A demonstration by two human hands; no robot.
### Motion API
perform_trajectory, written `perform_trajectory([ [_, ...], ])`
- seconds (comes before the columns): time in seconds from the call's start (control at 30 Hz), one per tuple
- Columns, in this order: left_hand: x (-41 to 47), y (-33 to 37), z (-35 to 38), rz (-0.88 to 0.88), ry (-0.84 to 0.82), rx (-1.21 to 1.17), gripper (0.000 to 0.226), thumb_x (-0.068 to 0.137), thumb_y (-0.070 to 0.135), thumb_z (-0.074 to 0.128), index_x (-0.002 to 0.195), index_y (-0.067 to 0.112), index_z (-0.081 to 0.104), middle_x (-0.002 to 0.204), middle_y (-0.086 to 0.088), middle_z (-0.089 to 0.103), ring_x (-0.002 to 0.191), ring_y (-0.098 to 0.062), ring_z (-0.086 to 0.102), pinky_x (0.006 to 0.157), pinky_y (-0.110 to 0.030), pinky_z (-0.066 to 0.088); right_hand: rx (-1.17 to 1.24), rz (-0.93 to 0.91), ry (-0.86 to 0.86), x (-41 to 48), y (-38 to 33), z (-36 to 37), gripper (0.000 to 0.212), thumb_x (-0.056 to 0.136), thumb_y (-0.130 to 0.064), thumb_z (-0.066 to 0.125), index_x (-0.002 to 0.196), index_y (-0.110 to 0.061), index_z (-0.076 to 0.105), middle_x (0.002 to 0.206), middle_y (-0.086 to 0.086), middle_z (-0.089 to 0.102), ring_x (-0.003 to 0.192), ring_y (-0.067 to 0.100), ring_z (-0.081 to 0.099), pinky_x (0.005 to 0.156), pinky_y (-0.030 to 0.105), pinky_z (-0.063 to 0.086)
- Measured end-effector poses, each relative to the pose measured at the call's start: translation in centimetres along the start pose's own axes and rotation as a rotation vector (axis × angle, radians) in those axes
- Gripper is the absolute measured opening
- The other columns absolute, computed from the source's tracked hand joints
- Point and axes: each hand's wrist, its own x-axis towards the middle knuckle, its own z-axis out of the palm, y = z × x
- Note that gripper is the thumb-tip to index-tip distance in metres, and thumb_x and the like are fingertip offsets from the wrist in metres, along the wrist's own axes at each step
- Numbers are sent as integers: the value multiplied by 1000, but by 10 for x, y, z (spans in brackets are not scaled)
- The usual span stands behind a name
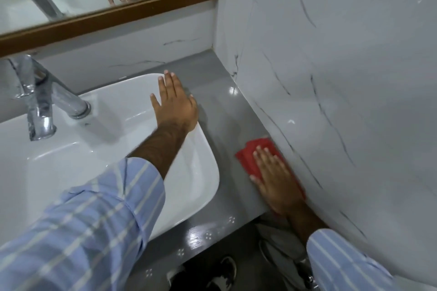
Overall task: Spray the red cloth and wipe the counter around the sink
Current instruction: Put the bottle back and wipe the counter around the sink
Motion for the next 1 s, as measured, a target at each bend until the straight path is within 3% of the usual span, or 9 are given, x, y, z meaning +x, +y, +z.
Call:
perform_trajectory([
  [0.07,1,-1,2,3,-11,-4,72,106,35,32,166,5,5,176,-8,-2,162,-25,-2,127,-58,11,51,258,19,14,-14,0,73,107,-54,26,163,-7,26,170,15,29,158,29,25,127,48,26],
  [0.13,1,-2,4,7,-20,-14,72,106,35,31,166,5,5,176,-8,-2,162,-25,-2,127,-58,12,97,359,30,16,-52,1,74,107,-54,26,163,-6,23,169,17,27,158,31,23,129,48,21],
  [0.27,1,-3,2,11,-45,-35,74,107,38,32,166,6,4,176,-8,-4,162,-25,-2,127,-59,13,167,-53,-77,-17,-112,-1,70,109,-58,26,166,-18,19,173,3,17,160,22,12,129,49,20],
  [0.33,-11,-2,-1,34,-71,-44,76,106,39,34,166,6,2,176,-7,-6,162,-24,-3,128,-59,13,214,-138,-136,-21,-102,-7,70,108,-60,26,166,-23,13,174,-4,10,160,16,5,130,46,19],
  [0.47,-96,1,6,133,-86,-73,79,97,40,22,166,6,4,175,-9,-2,162,-24,2,127,-56,18,124,222,-5,-9,-73,1,73,108,-55,32,165,-13,17,173,9,17,160,26,15,130,45,18],
  [0.57,-156,6,7,227,-168,-144,71,106,36,25,166,8,-1,175,-8,-9,162,-24,-5,130,-52,10,91,526,26,-8,-95,4,78,107,-55,26,164,-4,15,171,21,22,159,36,19,128,54,20],
  [0.63,-173,4,2,241,-241,-158,72,109,46,20,166,12,-8,174,-5,-15,161,-23,-12,131,-51,6,83,524,47,-17,-129,8,78,108,-55,26,164,-2,13,170,22,22,158,39,19,129,56,18],
  [0.8,-209,-44,-11,349,-291,-76,81,103,64,7,166,18,-12,172,4,-24,158,-15,-21,132,-44,0,-33,137,-25,-55,-155,12,77,108,-56,26,165,-6,11,174,17,9,161,36,7,130,53,14],
  [1.0,-242,-177,-44,224,-262,-11,85,98,66,4,167,18,-5,174,4,-16,160,-11,-13,132,-43,10,107,536,59,-49,-151,7,74,106,-47,40,162,-1,24,169,20,27,158,35,23,128,52,21],
])
